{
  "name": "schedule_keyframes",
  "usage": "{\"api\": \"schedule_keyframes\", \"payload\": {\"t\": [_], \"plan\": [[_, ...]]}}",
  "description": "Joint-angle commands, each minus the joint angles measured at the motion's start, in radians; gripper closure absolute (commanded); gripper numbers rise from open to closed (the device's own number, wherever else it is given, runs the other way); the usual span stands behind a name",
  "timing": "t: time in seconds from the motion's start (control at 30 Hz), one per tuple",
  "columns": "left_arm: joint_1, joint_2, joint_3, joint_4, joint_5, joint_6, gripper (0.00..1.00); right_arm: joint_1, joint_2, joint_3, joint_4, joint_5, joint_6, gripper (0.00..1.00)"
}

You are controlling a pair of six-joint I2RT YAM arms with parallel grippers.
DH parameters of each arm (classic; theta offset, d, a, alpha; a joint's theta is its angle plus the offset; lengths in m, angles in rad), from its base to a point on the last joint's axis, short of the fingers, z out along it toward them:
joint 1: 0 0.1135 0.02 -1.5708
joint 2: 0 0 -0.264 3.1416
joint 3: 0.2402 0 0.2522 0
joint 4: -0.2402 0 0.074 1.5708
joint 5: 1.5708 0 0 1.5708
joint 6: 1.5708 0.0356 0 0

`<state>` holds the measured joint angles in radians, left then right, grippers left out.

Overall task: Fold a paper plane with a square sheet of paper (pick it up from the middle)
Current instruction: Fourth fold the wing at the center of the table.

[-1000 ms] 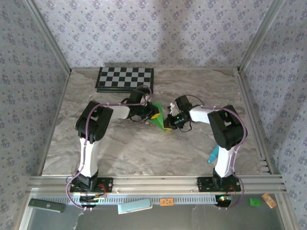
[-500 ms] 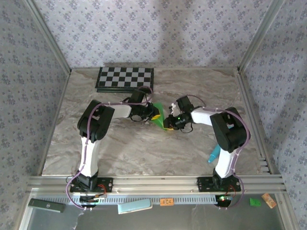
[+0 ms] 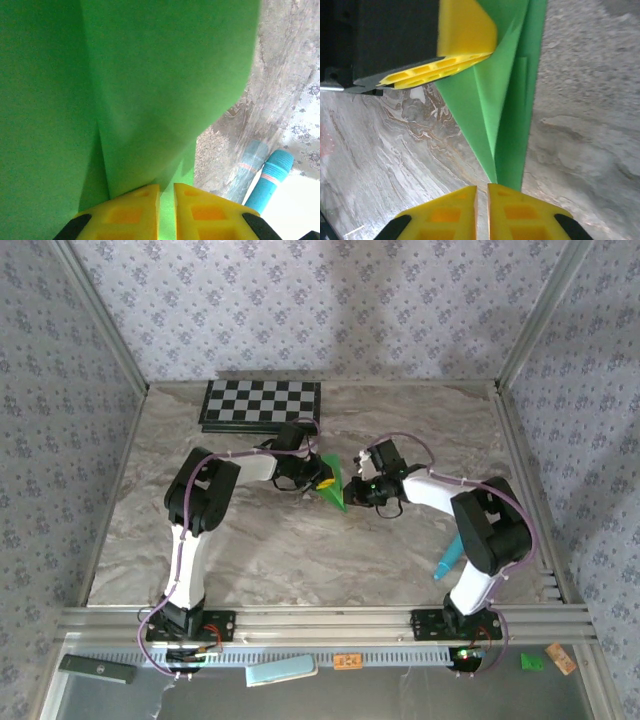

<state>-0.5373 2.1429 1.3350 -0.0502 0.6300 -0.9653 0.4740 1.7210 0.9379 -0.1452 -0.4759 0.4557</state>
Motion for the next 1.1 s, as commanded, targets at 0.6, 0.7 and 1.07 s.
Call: {"api": "schedule_keyframes", "payload": {"t": [0.6,0.7,1.07], "plan": [[-0.012,0.089,0.016,-0.198,-0.104,0.004,0.85,0.034,0.13,0.099,-0.062,0.078,-0.012,0.9],[-0.012,0.092,0.018,-0.201,-0.103,0.004,0.85,0.033,0.132,0.101,-0.073,0.088,-0.014,0.9],[-0.011,0.095,0.03,-0.218,-0.108,0.004,0.85,0.03,0.143,0.102,-0.096,0.089,-0.014,0.9]]}}
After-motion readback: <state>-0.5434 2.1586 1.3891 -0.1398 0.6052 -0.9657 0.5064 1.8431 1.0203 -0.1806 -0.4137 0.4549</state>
